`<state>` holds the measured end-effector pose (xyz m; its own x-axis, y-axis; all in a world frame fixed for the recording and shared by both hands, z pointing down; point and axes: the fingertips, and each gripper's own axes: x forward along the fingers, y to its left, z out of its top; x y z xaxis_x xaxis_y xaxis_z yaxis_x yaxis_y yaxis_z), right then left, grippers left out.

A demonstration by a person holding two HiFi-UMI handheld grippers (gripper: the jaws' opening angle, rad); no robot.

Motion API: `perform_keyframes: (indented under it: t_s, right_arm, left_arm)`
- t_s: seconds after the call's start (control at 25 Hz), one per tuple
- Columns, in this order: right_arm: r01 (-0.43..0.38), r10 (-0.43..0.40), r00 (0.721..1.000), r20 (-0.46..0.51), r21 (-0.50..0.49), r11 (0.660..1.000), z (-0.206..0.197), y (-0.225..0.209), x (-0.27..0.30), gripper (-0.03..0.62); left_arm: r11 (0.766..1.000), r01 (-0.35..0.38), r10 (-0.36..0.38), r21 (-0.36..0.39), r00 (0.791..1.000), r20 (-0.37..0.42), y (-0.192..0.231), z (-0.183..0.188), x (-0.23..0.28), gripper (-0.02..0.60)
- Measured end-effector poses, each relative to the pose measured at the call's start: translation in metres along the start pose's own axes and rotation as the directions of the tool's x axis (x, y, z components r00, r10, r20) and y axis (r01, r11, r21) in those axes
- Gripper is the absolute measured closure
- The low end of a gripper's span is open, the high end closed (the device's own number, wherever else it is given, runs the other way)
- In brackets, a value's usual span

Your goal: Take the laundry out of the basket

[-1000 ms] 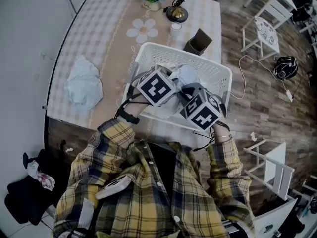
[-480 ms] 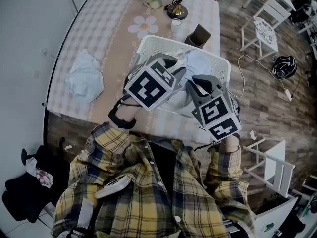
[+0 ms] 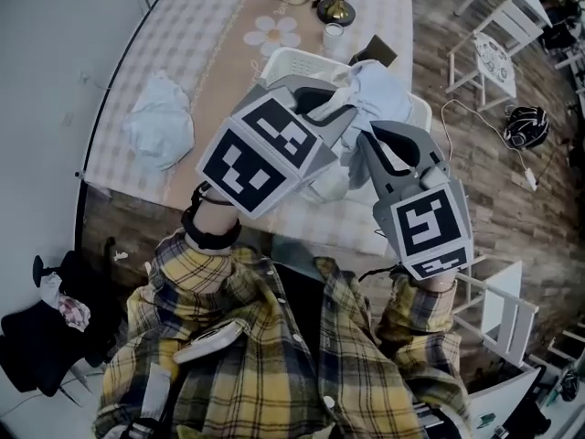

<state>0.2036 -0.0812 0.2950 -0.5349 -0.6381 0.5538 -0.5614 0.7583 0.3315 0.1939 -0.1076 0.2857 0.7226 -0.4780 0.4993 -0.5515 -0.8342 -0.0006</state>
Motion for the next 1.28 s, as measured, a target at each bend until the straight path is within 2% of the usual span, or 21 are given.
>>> perform_keyframes:
  t_s: [0.24,0.36,0.8,1.12,1.28]
  right_arm:
    - [-0.022,0.023,0.999,0.036,-0.023,0.999,0.013,0.001,-0.002,0.562]
    - [-0.032,0.034,0.998,0.043,-0.036,0.999,0.029,0.014,0.009,0.563]
    - [-0.089,0.095,0.994,0.061,-0.095,0.992,0.136,0.079,0.085,0.562]
    - [-0.107,0.116,0.990,0.086,-0.101,0.989,0.206,0.133,0.136,0.562]
    - [-0.112,0.120,0.990,0.078,-0.099,0.989,0.227,0.151,0.160,0.562]
  left_arm:
    - [0.999,-0.034,0.035,-0.026,0.999,0.030,0.004,0.005,-0.014,0.508]
    - [0.998,-0.057,0.059,-0.035,0.997,0.045,0.016,-0.004,-0.033,0.508]
    - [0.983,-0.120,0.135,-0.138,0.985,0.109,0.106,-0.054,-0.142,0.508]
    - [0.979,-0.135,0.154,-0.154,0.981,0.119,0.160,-0.091,-0.218,0.508]
    - [0.978,-0.147,0.165,-0.145,0.980,0.115,0.188,-0.107,-0.242,0.509]
